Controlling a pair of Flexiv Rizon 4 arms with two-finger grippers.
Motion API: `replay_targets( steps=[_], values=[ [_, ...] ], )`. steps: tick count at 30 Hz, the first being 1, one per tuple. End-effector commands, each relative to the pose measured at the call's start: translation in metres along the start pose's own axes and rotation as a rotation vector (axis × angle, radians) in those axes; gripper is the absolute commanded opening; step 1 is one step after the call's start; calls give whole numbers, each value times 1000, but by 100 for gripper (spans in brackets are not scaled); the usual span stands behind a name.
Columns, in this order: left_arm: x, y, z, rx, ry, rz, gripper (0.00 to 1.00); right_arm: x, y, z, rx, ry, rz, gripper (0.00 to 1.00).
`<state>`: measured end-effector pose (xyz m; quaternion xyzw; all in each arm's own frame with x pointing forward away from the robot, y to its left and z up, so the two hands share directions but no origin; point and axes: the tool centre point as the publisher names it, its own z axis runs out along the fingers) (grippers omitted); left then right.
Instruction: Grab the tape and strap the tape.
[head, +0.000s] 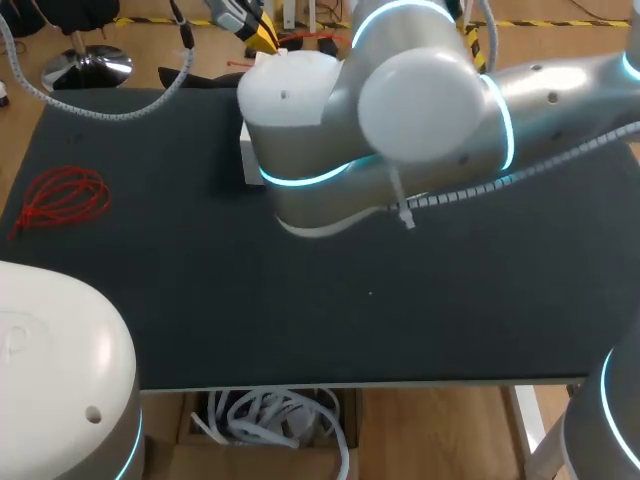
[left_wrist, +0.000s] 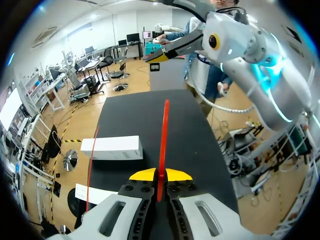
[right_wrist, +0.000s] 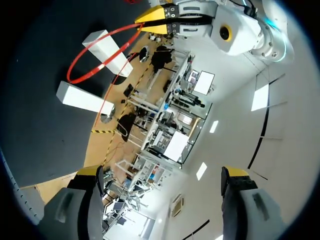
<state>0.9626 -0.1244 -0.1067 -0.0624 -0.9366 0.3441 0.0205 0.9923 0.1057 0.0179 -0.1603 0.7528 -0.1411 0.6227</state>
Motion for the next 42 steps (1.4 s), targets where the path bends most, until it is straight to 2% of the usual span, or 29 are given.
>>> replay_targets(
  steps=[1,6,10,12,16,19,20,22,29,32,36,42],
  values=[
    [0,0,0,-3,0,-1,0,-1,-7,0,-26,3,-5,100],
    [0,0,0,-3,0,-1,0,-1,-7,0,-26,3,-5,100],
    [5,27,5,-11,11,-27,0,-1,-7,0,-26,3,-5,100],
    [7,51,9,2,6,-58,0,-1,-7,0,-26,3,-5,100],
    [11,89,13,-30,61,-101,0,-1,-7,0,-26,3,-5,100],
    [16,116,14,-55,54,-141,0,-1,-7,0,-26,3,-5,100],
    [20,130,15,-73,53,-167,0,-1,-7,0,-26,3,-5,100],
    [26,150,13,-82,13,-221,0,-1,-7,0,-26,3,-5,100],
    [48,212,-17,-185,-97,-392,0,-1,-7,0,-26,3,-5,100],
    [59,236,-29,-196,-166,-465,0,-1,-7,0,-26,3,-5,100],
    [71,266,-47,-229,-209,-523,0,-1,-7,0,-26,3,-5,100],
    [87,310,-67,-270,-195,-600,0,-1,-7,0,-26,3,-5,100]
  ],
)
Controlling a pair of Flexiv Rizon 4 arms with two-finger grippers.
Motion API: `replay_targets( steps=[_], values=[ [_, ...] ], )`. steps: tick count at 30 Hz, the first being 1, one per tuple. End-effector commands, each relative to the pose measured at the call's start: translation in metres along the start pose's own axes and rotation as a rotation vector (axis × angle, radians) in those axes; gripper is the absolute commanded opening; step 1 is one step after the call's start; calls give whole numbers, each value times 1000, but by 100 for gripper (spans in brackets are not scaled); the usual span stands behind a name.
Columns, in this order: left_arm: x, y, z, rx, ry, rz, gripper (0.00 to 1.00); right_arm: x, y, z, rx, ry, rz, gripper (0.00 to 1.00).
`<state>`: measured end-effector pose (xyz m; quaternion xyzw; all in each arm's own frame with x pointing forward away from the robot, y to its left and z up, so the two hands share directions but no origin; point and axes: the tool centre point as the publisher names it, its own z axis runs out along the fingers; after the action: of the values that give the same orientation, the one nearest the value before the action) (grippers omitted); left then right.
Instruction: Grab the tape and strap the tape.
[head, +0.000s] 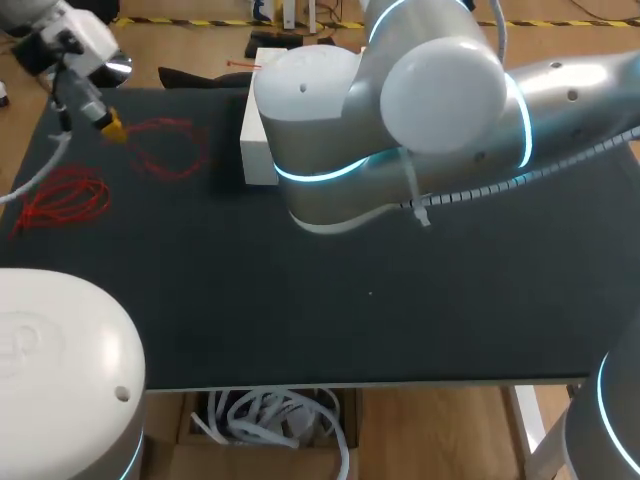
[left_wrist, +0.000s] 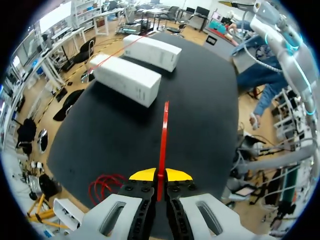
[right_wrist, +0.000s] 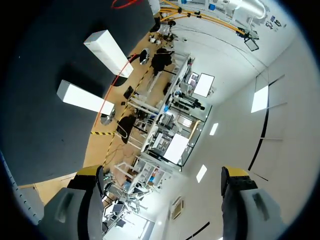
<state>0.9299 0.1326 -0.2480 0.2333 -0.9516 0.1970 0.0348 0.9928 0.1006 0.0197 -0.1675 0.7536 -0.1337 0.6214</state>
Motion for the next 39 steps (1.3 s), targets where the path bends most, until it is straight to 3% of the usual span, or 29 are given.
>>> replay_targets(
  steps=[1,5,11,16,23,24,25,26,27,39],
  values=[
    [-3,44,-6,7,-14,-47,0,-1,-2,-1,-5,4,-3,100],
    [-17,76,-4,-16,26,-107,0,-1,-2,-1,-5,4,-3,100],
    [-39,105,6,-26,102,-139,0,-1,-2,-1,-5,4,-3,100],
    [-58,112,9,-12,132,-137,0,-1,-2,-1,-5,4,-3,100],
    [-88,113,13,12,101,-83,0,-1,-2,-1,-5,4,-3,100],
    [-88,113,13,12,101,-83,31,-1,-2,-1,-5,4,-3,100],
    [-88,113,13,12,101,-83,49,-1,-2,-1,-5,4,-3,100],
    [-88,113,13,12,101,-83,93,-1,-2,-1,-5,4,-3,100],
    [-88,113,13,12,101,-83,100,-1,-2,-1,-5,4,-3,100],
    [-88,113,13,12,101,-83,100,-1,-2,-1,-5,4,-3,100]
  ],
)
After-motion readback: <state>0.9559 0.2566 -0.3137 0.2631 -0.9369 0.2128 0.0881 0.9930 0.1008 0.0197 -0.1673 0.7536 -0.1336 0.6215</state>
